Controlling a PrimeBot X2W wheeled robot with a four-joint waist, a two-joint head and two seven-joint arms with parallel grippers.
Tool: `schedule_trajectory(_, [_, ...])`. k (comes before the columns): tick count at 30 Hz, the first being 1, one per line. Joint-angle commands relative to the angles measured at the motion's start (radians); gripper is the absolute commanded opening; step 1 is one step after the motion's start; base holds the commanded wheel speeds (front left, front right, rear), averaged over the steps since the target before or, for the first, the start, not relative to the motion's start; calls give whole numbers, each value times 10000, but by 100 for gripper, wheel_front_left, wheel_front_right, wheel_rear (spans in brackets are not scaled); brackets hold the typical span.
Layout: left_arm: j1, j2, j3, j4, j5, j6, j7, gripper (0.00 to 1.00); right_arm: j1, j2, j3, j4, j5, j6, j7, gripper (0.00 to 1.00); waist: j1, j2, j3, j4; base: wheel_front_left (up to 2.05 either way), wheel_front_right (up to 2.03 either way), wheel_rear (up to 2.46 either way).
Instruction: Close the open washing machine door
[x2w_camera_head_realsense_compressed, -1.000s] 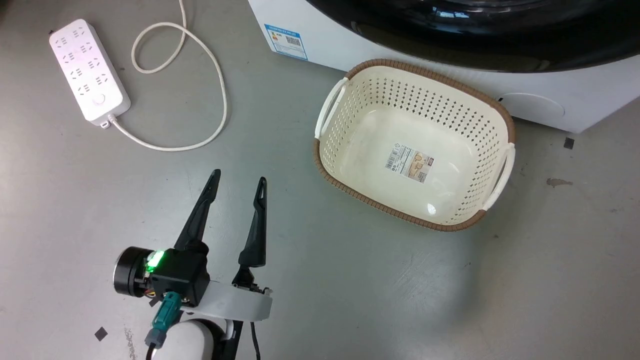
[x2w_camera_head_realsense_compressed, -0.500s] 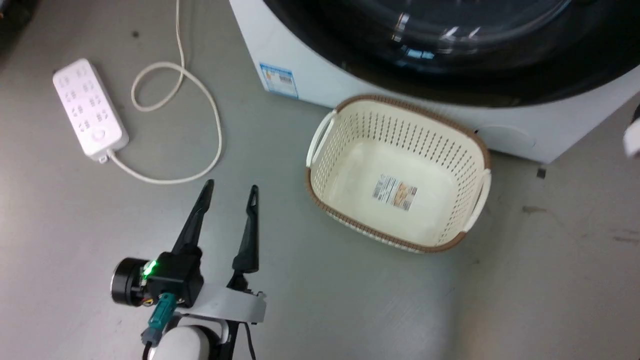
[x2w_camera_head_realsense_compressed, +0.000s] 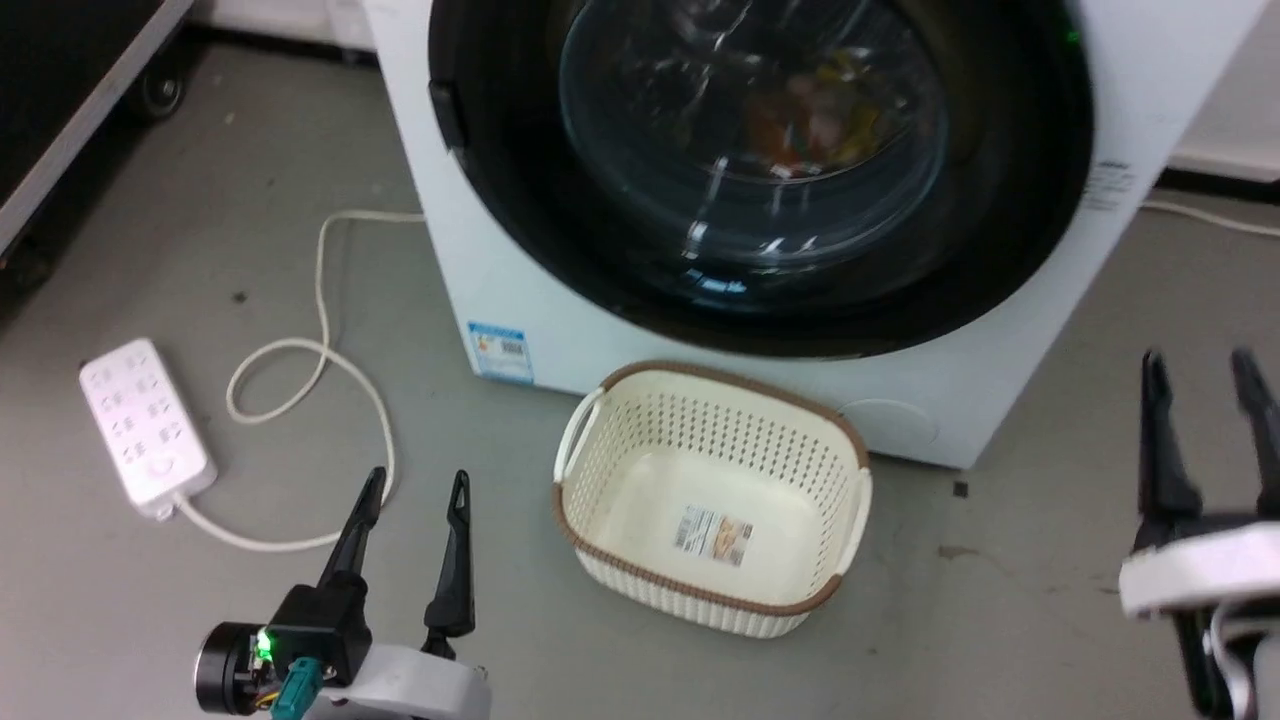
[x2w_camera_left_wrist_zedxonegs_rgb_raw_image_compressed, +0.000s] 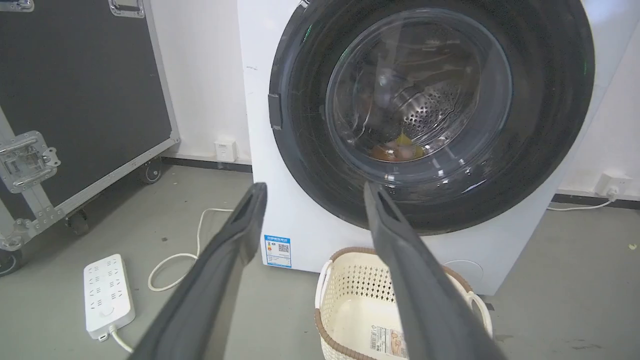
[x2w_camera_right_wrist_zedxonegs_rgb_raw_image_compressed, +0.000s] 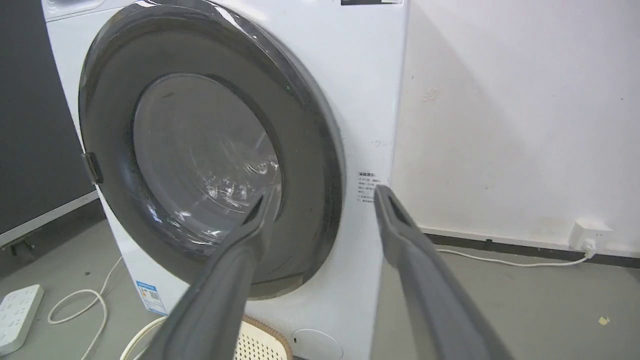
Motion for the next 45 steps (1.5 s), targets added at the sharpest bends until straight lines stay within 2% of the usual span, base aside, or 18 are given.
schedule_trajectory(1, [160,28,8,45,20,-38,-43,100,531,228,-89,-332,-229,-6,-45,100,4,-1,-479,-407,0,0,0])
schedule_trajectory(5, [381,73,-8,253,17,-150,-43,100,1648,869,-360,-1170,-641,-6,-63,100,4,-1,-707,-598,0,0,0])
schedule_trajectory(9, [496,118,-75,664,-12,-227,-43,100,2408,1171,-354,-1576,-819,-6,-80,100,4,-1,-838,-737,0,0,0])
schedule_trajectory(18, [456,209,-326,1056,159,-185,-43,100,3267,1319,162,-1659,-1450,-6,-127,100,4,-1,-929,-800,0,0,0])
schedule_trajectory(26, [447,187,-384,866,37,-225,-44,100,3326,1327,236,-1418,-1375,-6,-173,100,4,-1,-930,-733,0,0,0])
schedule_trajectory(27, [403,155,-366,876,61,-201,0,0,3209,1285,226,-1417,-1434,2,-111,0,4,-1,-929,-729,0,0,0])
schedule_trajectory(45, [385,111,-200,695,173,-150,332,0,3073,1290,373,-1442,-1492,1,190,0,4,-1,-913,-759,0,0,0])
